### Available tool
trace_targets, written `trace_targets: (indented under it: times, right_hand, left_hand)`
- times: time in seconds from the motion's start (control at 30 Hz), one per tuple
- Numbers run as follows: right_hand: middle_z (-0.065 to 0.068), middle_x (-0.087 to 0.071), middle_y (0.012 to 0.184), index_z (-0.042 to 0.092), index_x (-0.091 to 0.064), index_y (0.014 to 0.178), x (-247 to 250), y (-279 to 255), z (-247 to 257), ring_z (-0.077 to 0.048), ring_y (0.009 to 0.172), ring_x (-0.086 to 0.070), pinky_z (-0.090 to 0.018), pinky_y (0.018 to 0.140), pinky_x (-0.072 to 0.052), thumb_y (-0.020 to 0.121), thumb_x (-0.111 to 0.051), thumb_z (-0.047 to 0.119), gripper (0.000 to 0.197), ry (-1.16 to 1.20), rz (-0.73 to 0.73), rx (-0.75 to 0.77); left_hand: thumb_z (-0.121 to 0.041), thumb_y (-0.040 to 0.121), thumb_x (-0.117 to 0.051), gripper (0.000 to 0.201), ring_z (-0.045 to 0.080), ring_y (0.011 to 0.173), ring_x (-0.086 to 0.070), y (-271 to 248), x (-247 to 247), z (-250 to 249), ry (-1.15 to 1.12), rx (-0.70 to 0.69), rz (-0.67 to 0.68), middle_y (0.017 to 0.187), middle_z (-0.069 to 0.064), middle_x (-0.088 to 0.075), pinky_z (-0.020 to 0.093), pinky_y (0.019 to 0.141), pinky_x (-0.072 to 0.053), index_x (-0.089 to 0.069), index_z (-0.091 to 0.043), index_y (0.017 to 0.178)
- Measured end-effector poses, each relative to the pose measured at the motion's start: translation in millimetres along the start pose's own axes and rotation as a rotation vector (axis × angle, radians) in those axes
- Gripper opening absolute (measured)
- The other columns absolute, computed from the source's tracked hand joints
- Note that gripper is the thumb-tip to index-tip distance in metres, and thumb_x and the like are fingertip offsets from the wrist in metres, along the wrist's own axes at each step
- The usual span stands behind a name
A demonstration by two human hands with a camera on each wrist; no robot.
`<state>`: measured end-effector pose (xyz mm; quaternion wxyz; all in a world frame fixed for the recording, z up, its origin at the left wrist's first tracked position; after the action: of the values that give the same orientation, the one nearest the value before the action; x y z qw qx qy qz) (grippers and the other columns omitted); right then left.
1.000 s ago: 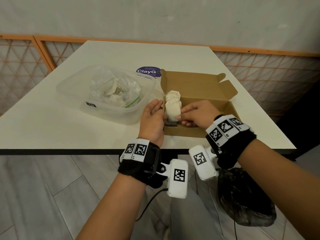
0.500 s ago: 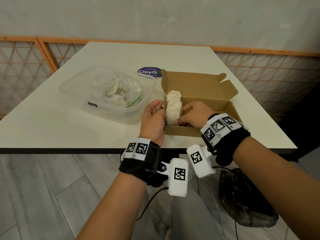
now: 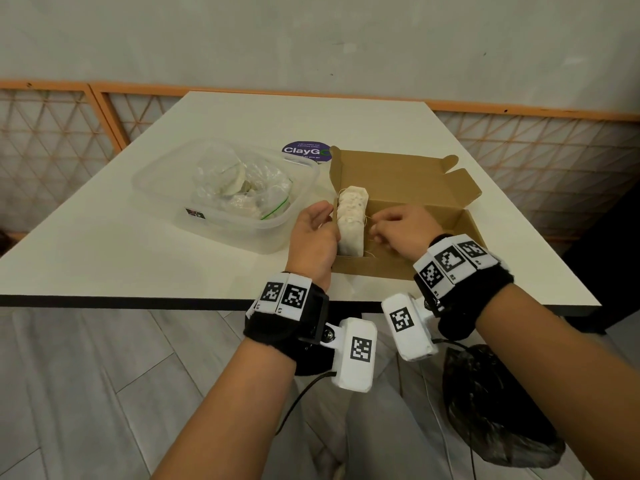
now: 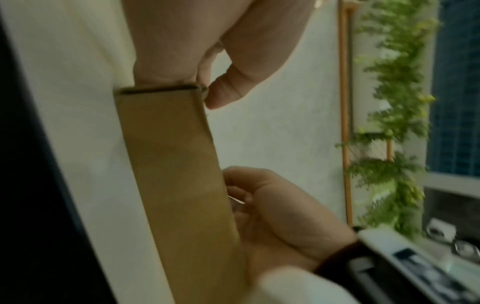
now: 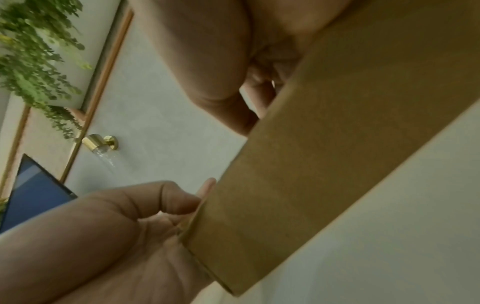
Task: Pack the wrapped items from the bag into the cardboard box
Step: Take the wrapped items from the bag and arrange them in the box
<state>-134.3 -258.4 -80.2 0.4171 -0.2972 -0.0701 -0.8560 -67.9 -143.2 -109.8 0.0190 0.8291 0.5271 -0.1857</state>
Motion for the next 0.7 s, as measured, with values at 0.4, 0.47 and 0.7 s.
trace_targets:
  times: [0.4,0.47,0.7]
  right_hand:
    - [0.003,-0.057,0.110,0.016,-0.060,0.114,-30.5,-26.3,74.6,-0.013,0.081,-0.057,-0.024,0.076,-0.041,0.088,-0.057,0.014,0.027,-0.445,0.116,0.628]
    - [0.000,-0.055,0.121,0.017,-0.054,0.125,-47.9,-28.7,80.7,-0.017,0.086,-0.061,-0.023,0.080,-0.041,0.087,-0.060,0.018,0.038,-0.483,0.204,0.729]
    - [0.000,-0.060,0.118,0.017,-0.063,0.120,-51.0,-24.2,81.9,-0.010,0.090,-0.051,-0.015,0.073,-0.030,0.093,-0.055,0.024,0.030,-0.686,0.362,0.754]
  left_hand:
    - [-0.007,0.091,-0.050,0.012,0.005,0.059,-0.064,-5.0,44.4,-104.6,0.640,-0.231,0.212,0.083,0.002,-0.068,0.015,0.055,-0.048,-0.058,-0.013,0.097]
    - [-0.005,0.090,-0.050,0.014,0.006,0.059,-0.061,4.0,63.6,-119.8,0.617,-0.343,0.049,0.082,0.003,-0.067,0.016,0.055,-0.048,-0.059,-0.016,0.090]
    - [-0.030,0.086,-0.063,0.050,0.022,0.125,-0.045,46.2,120.9,-140.3,1.017,-0.351,-0.230,0.137,0.006,-0.045,0.033,0.101,-0.037,-0.045,-0.018,0.131]
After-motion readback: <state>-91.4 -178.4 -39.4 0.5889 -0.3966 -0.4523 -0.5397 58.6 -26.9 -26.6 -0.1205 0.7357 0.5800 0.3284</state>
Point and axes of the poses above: each hand's wrist, its own y-axis towards the middle knuckle, its own x-axis out of the back of the hand, z = x × y, the point moved 2 cm from there along y, towards the middle knuckle
